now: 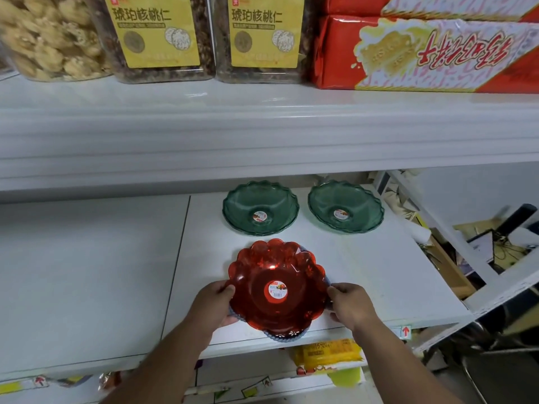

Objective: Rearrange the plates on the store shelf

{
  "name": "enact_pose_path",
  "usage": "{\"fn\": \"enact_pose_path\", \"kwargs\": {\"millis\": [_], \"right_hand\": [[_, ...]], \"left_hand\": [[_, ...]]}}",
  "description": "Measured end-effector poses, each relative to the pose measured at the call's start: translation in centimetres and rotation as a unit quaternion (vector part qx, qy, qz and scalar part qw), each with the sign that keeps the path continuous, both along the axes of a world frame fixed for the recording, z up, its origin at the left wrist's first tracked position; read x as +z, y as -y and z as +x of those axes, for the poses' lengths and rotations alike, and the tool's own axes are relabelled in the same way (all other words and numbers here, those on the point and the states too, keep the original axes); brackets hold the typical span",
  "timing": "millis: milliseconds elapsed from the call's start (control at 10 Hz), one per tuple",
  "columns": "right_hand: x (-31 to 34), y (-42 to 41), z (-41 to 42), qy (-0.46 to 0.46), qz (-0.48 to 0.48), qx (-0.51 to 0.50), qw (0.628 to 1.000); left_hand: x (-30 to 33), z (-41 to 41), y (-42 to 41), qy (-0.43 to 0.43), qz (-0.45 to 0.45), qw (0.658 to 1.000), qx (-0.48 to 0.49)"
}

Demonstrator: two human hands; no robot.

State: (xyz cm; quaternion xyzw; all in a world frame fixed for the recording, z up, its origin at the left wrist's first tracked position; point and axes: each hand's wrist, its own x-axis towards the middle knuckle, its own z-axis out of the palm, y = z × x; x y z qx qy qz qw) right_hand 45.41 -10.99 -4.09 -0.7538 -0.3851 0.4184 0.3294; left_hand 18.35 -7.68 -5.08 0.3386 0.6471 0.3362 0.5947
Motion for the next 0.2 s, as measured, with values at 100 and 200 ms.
{"fn": "enact_pose_path", "kwargs": {"millis": [100,200], "right_hand": [[0.05,-0.08,0.11,0.052,0.000,0.027,0.998],[0.62,0.43,-0.06,0.142,0.021,0.045,0.989]], "left_hand": [[0.22,-0.48,-0.03,-0.027,0.016,0.999,-0.032],[0.33,-1.32,-0.01,-0.124,0.059,0.989,-0.061]]}}
